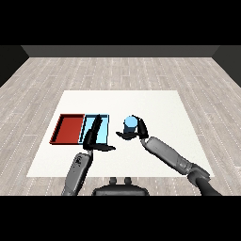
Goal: Pick the blue can and put it in the blue box
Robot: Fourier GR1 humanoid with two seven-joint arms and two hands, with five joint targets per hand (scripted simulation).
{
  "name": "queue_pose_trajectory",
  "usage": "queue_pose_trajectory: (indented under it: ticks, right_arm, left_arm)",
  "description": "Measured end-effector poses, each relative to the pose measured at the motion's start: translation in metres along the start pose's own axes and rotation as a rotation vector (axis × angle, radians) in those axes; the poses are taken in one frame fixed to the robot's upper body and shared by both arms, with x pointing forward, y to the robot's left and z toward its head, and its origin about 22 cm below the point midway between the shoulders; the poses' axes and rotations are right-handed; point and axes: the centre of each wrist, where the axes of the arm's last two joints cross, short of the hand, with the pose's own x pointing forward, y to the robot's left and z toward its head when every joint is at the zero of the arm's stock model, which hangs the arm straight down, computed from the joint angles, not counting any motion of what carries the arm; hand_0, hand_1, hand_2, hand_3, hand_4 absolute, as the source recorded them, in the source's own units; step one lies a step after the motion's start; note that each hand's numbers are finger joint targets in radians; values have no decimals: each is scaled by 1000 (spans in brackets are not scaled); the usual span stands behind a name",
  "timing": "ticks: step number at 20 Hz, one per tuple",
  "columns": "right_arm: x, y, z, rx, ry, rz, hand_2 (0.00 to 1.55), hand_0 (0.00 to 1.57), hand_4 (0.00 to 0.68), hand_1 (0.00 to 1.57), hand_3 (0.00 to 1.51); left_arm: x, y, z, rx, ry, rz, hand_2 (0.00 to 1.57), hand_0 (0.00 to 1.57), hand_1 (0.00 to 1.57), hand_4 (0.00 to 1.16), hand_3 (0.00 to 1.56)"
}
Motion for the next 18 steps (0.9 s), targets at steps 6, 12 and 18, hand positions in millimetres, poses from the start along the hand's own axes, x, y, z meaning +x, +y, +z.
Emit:
queue_pose_trajectory:
  ticks: [6,12,18]
  right_arm:
    - [14,-12,-8,2,-48,-2,1460,1501,601,1501,1390]
    - [25,-12,-4,10,-76,-4,1442,1464,583,1464,1382]
    - [36,-15,-6,4,-99,11,1438,1455,595,1455,1380]
  left_arm:
    - [-9,-14,-6,-17,18,9,0,0,0,0,0]
    - [-12,-26,-14,-44,33,18,0,0,0,0,0]
    - [-16,-34,-8,-57,41,45,0,0,0,0,0]
